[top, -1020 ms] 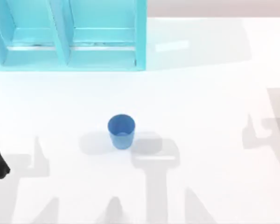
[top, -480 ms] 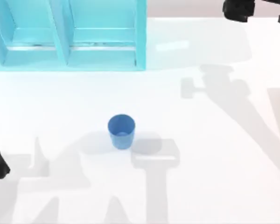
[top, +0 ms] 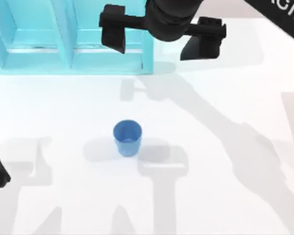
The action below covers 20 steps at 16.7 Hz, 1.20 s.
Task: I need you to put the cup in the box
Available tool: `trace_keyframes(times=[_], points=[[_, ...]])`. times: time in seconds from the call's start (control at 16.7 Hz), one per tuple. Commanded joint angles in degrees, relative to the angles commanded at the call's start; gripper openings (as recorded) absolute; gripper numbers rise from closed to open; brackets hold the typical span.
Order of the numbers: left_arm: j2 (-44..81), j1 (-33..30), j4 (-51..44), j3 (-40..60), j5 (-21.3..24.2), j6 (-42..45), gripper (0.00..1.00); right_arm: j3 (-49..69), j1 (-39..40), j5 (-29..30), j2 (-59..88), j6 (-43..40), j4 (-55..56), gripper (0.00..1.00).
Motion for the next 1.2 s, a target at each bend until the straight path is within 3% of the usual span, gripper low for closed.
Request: trace_keyframes(times=[0.48, 1.2], points=[[0.0, 0.0, 0.0, 0.0, 0.0, 0.0, 1.0, 29.1, 8.8, 1.8, 26.7, 9.2, -16.4, 1.0], [0.0, 0.0, 0.0, 0.0, 0.0, 0.0, 1.0, 36.0, 9.3, 2.0, 33.2, 9.8, -18.6, 1.0]])
